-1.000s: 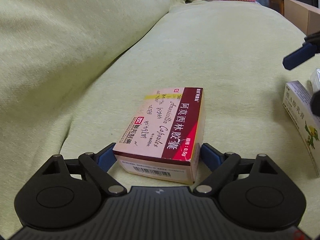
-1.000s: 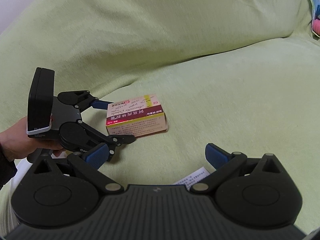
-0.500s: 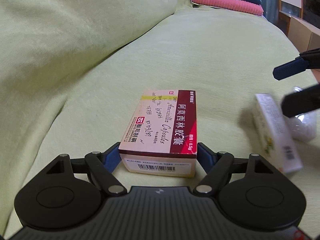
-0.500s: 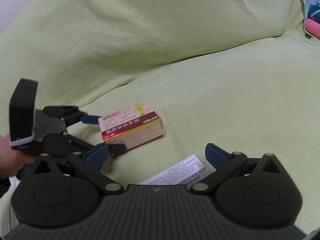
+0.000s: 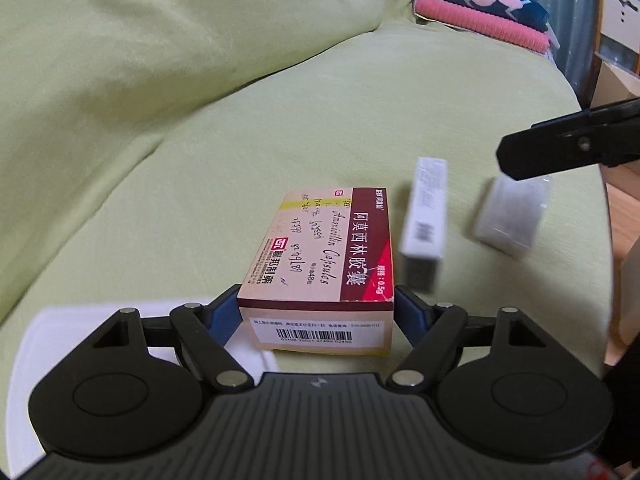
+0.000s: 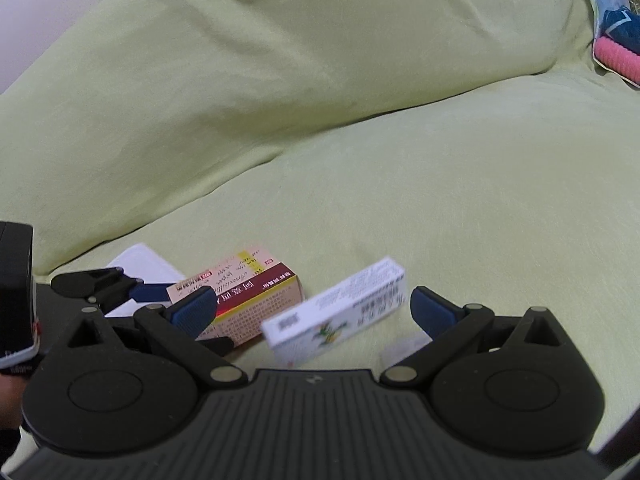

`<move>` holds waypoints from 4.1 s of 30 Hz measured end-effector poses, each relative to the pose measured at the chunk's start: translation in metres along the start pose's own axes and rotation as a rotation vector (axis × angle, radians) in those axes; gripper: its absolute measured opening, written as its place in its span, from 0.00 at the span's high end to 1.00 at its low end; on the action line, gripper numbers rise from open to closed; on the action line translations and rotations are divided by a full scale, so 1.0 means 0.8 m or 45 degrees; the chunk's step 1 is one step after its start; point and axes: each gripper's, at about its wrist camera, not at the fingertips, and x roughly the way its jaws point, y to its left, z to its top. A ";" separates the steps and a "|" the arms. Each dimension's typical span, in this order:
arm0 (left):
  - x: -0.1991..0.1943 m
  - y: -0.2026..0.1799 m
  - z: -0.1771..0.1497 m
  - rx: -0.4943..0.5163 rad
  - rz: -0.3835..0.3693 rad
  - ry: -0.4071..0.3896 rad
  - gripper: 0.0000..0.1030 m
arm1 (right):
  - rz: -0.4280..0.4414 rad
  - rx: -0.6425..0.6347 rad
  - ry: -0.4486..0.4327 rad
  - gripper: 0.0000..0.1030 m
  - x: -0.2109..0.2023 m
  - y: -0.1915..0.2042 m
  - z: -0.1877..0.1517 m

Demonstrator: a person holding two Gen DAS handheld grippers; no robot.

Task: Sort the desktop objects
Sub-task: 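Lift the red-and-white box with the left gripper while the right gripper closes on it, then open the left gripper while the right gripper lifts the red-and-white box away, then carry the red-and-white box with the right gripper toward the white basin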

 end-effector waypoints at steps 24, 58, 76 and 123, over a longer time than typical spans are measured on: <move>-0.048 0.032 -0.095 -0.761 -0.315 -0.021 0.26 | 0.333 0.598 0.292 0.10 0.039 0.015 -0.073; -0.065 -0.019 -0.085 -0.102 -0.220 0.033 0.19 | 0.192 -0.064 0.566 0.59 0.073 0.115 -0.004; -0.057 -0.040 -0.089 0.108 -0.078 0.041 0.19 | 0.167 -0.172 0.580 0.61 0.065 0.132 -0.018; -0.058 -0.152 -0.010 0.628 -0.182 -0.030 0.18 | 0.091 0.074 0.378 0.61 -0.076 0.023 -0.025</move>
